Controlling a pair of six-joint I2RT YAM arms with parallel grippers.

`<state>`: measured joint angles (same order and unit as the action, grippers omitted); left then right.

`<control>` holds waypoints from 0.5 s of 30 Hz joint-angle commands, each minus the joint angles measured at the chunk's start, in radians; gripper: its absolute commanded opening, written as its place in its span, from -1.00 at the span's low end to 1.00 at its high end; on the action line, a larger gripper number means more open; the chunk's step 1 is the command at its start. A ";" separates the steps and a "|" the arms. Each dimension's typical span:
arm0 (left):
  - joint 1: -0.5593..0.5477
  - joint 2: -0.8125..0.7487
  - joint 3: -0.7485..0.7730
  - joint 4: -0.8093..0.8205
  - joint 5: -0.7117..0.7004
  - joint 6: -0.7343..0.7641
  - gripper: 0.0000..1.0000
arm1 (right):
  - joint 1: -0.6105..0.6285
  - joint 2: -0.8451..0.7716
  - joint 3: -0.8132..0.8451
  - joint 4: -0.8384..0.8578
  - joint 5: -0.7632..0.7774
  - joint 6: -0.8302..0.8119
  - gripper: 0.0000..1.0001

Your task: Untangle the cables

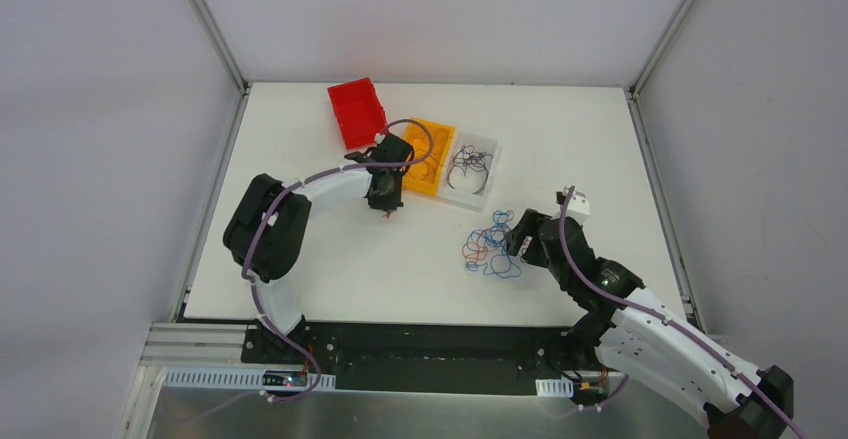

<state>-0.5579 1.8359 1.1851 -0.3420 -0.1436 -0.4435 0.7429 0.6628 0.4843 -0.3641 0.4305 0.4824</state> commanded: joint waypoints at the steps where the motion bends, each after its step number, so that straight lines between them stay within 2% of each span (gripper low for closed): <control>1: -0.034 -0.168 0.009 -0.165 0.069 0.026 -1.00 | -0.004 -0.012 0.051 -0.018 0.018 -0.011 0.54; 5: -0.036 -0.305 0.040 -0.210 0.126 0.025 -1.00 | -0.006 -0.009 0.051 -0.012 0.014 -0.011 0.54; 8: -0.037 -0.345 0.100 -0.218 0.187 0.031 -1.00 | -0.008 0.006 0.057 -0.005 0.007 -0.011 0.54; 15: -0.029 -0.197 0.336 -0.208 0.247 0.094 -1.00 | -0.009 -0.002 0.075 -0.012 0.011 -0.020 0.54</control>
<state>-0.5922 1.5429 1.4036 -0.5327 0.0383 -0.4015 0.7391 0.6724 0.5060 -0.3679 0.4301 0.4808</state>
